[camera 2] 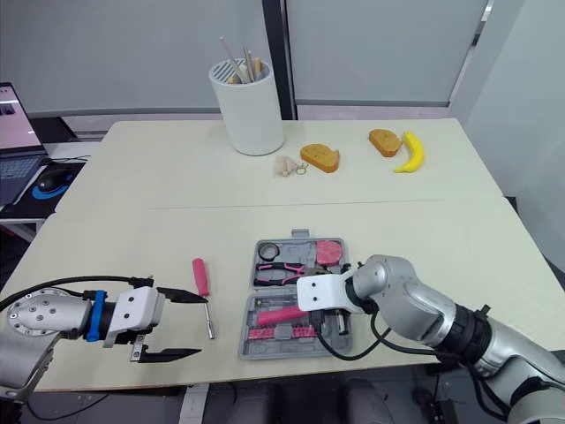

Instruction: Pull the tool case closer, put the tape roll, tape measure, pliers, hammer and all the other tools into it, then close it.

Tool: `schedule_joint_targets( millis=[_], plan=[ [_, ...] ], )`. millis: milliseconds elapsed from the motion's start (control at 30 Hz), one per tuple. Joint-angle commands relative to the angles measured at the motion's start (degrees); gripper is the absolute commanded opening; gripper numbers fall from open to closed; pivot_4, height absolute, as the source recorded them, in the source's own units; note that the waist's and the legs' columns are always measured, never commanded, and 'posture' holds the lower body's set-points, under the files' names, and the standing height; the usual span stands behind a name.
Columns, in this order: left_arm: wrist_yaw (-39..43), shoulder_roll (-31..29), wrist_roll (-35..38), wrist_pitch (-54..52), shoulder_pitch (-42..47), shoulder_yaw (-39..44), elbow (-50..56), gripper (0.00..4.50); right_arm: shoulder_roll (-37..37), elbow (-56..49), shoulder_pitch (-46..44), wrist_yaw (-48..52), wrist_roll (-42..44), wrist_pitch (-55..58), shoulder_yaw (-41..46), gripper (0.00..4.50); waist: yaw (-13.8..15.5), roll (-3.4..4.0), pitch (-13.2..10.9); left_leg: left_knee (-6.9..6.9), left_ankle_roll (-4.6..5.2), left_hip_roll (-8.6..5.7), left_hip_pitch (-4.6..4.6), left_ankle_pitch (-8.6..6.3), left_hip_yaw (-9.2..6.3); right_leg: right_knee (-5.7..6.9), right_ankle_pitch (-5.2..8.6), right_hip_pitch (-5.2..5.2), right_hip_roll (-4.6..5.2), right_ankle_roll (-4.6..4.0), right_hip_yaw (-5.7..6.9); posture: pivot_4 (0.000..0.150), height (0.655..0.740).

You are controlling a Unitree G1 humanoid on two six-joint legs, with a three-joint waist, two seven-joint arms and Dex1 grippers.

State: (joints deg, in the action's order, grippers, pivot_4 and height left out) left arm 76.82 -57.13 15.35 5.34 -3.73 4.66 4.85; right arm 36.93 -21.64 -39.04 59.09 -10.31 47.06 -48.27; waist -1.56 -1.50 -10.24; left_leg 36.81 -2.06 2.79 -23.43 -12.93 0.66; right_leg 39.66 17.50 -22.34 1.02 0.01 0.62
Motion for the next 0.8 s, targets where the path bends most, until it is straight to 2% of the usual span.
schedule_joint_targets(
  millis=[33, 667, 733, 800],
  plan=[
    [-0.44, -0.26, 0.09, -0.22, 0.38, 0.01, 1.82, 4.50, -1.36, 0.02, -1.19, -0.42, -1.52, -1.35, 0.67, 0.21, 0.00, 0.00, 0.00, 0.00, 0.00, 0.00, 0.00, 0.00, 0.00, 0.00, 0.00, 0.00, 0.00, 0.00, 0.00, 0.150, 0.7400],
    [-1.72, 0.14, -0.36, -3.03, 4.08, -2.83, 3.30, 4.50, -5.39, 4.07, -0.69, 0.83, -2.90, -3.34, 1.02, 0.21, 0.00, 0.00, 0.00, 0.03, 0.00, -0.02, 0.00, 0.00, -0.02, 0.08, 0.00, 0.00, 0.00, 0.00, 0.01, 0.150, 0.7400],
    [-1.92, 0.23, -0.40, -3.57, 4.52, -3.08, 3.67, 4.50, -5.18, 3.93, -0.60, 1.14, -2.76, -3.26, 1.34, 0.93, 0.00, 0.00, 0.00, 0.04, 0.00, -0.03, 0.00, 0.00, -0.02, 0.09, 0.00, 0.00, -0.01, 0.00, 0.01, 0.150, 0.7400],
    [-2.08, 0.27, -0.37, -4.08, 4.89, -3.30, 4.02, 4.50, -4.75, 3.48, -0.60, 1.70, -2.41, -3.05, 1.90, 1.34, 0.00, -0.01, 0.00, 0.04, 0.00, -0.03, 0.00, 0.00, -0.02, 0.09, 0.00, 0.00, -0.01, 0.00, 0.01, 0.150, 0.7400]
  ],
)
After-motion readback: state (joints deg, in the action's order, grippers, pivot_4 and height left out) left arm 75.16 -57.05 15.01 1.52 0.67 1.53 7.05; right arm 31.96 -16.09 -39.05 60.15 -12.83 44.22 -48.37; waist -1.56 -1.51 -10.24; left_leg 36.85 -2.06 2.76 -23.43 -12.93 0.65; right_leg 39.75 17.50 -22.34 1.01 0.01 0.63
